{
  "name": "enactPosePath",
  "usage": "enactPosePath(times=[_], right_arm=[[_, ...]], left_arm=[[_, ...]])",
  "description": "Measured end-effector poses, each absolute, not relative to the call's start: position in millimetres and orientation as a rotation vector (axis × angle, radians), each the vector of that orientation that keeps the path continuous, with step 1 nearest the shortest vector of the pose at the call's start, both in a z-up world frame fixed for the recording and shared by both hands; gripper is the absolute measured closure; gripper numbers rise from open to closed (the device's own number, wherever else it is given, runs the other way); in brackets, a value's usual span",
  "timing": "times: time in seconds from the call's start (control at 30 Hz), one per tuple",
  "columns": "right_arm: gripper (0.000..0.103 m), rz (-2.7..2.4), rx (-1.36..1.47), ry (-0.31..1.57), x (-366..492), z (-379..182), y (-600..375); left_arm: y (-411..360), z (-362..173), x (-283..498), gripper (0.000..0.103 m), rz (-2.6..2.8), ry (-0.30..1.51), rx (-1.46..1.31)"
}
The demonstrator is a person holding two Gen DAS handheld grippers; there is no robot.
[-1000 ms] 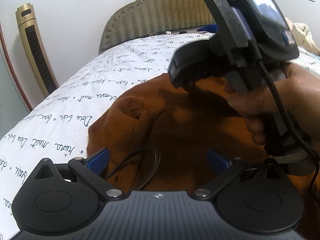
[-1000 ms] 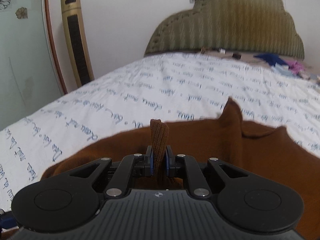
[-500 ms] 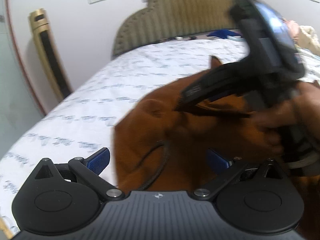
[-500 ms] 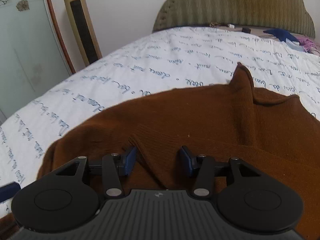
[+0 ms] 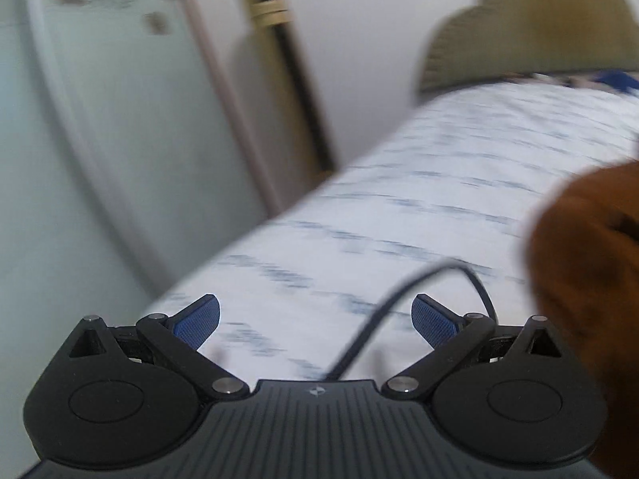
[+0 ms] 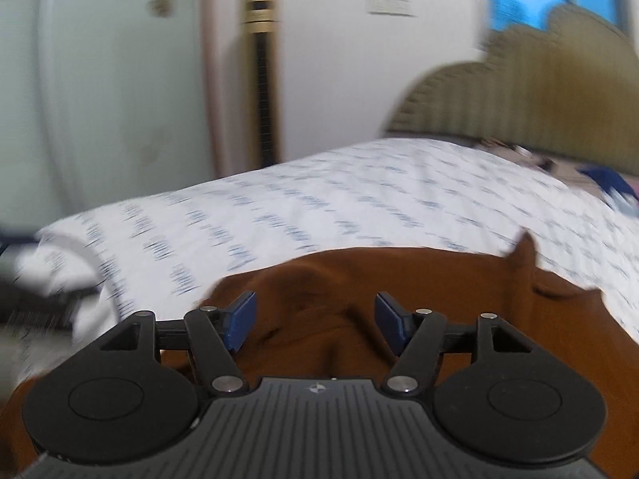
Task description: Fold small clothes
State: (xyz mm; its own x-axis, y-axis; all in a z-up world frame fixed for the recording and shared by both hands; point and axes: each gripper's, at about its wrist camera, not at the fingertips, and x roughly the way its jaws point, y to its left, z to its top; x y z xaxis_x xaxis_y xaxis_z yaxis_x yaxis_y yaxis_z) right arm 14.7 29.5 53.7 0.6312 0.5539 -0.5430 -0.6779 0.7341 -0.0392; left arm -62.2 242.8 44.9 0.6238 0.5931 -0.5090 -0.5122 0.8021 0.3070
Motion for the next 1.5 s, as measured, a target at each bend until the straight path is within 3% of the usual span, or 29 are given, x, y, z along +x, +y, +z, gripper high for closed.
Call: enactPosePath(times=[0.17, 0.43, 0.63, 0.73, 0.83, 1.0, 1.13, 1.27, 1.5], right_arm=[[0.037, 0.941, -0.403, 0.659, -22, 41, 51], [0.033, 1.3, -0.275, 0.886, -35, 29, 97], [0.031, 1.311, -0.141, 0.87, -17, 38, 137], [0.03, 1.222, -0.038, 0.815, 0, 56, 110], [0.022, 1.083, 0.024, 0.804, 15, 62, 69], [0.022, 0.98, -0.03, 0.941, 18, 40, 61], [0.023, 1.219, 0.023, 1.025, 0, 32, 99], [0.015, 1.347, 0.174, 0.946, 9, 46, 129], [0.013, 1.328, 0.126, 0.851, -6, 57, 104]], left_arm=[[269, 57, -72, 0.0, 0.695, 0.632, 0.089], [298, 80, -97, 0.0, 0.876, 0.592, 0.125], [330, 95, -126, 0.0, 0.973, 0.572, 0.063], [324, 91, -126, 0.0, 0.877, 0.59, 0.042], [307, 81, -118, 0.0, 0.757, 0.619, 0.046], [293, 75, -109, 0.0, 0.72, 0.636, 0.067], [310, 89, -122, 0.0, 0.817, 0.582, 0.033], [331, 99, -133, 0.0, 0.884, 0.558, -0.037], [322, 79, -117, 0.0, 0.833, 0.621, 0.01]])
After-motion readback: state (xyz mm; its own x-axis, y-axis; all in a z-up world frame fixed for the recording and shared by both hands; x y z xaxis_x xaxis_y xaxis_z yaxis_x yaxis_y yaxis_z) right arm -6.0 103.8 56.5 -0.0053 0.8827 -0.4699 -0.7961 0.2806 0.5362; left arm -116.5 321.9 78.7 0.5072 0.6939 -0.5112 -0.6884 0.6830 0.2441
